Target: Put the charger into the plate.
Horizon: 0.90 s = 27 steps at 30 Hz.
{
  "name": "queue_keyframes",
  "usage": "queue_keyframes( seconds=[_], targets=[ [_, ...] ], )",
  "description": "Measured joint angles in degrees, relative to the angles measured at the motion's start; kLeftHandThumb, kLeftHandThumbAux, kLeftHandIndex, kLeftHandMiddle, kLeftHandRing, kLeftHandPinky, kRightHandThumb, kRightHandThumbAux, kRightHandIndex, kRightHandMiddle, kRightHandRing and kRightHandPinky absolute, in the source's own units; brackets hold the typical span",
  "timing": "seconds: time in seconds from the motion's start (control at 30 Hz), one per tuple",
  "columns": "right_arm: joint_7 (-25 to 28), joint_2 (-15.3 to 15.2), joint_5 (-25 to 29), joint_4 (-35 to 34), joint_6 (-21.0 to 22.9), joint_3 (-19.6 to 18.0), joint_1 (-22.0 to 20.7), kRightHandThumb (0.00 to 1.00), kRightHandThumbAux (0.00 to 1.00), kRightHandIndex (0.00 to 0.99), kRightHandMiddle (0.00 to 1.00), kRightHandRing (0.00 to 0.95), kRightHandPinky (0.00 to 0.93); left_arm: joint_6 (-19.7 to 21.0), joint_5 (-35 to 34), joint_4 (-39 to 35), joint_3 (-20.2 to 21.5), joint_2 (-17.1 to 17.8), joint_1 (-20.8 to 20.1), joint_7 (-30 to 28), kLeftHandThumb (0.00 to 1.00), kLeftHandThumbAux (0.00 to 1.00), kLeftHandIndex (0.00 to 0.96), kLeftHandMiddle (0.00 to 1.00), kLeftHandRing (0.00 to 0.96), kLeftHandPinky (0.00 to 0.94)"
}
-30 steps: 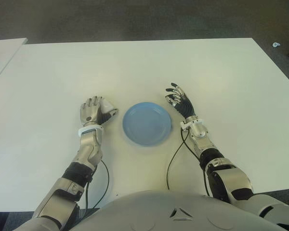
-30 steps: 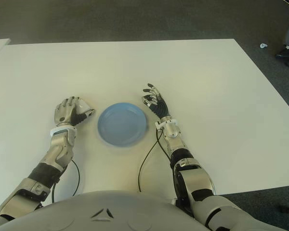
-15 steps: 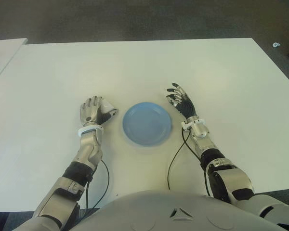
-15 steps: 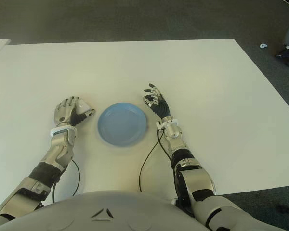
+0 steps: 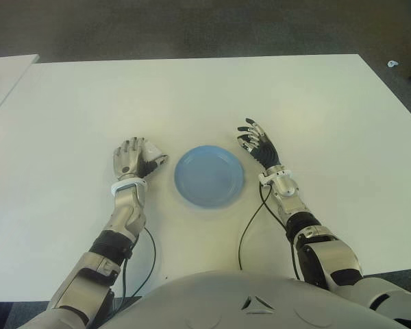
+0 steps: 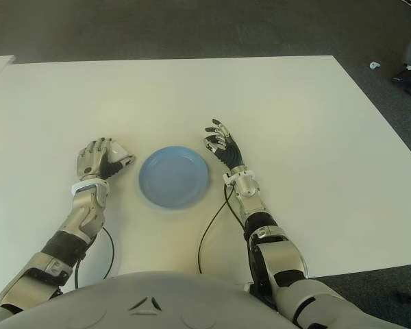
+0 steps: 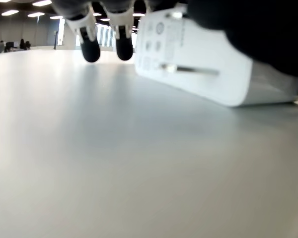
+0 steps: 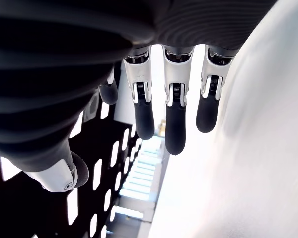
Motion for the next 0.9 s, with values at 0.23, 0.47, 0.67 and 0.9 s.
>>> queue_keyframes(
  seconds=[0.23, 0.47, 0.67, 0.9],
  targets=[
    [-0.06, 0.02, 0.04, -0.16, 0.00, -0.07, 0.09, 0.105, 0.616, 0.000, 0.235, 0.318, 0.320, -2.83, -1.72, 2.79, 1.48, -0.84, -0.04, 7.86, 0.347, 0.370, 0.276, 0.502, 0.485, 0.523],
    [-0.23, 0.04, 0.09, -0.22, 0.00, -0.26, 0.18, 0.115, 0.603, 0.000, 0.224, 0.322, 0.348, -7.47, -2.87, 4.86, 2.27, -0.93, -0.26, 14.60, 0.502, 0.558, 0.606, 0.763, 0.753, 0.741],
    [-0.22, 0.15, 0.22, -0.23, 0.00, -0.59, 0.19, 0.121, 0.596, 0.000, 0.222, 0.325, 0.353, -11.12, -3.72, 5.64, 2.33, -0.39, -0.28, 16.62, 0.544, 0.640, 0.705, 0.813, 0.815, 0.751],
    [-0.21, 0.20, 0.67, -0.24, 0.00, -0.80, 0.21, 0.122, 0.582, 0.000, 0.217, 0.324, 0.350, -17.22, -5.59, 5.57, 2.71, 1.36, 0.33, 17.19, 0.549, 0.670, 0.749, 0.842, 0.839, 0.767]
  ],
)
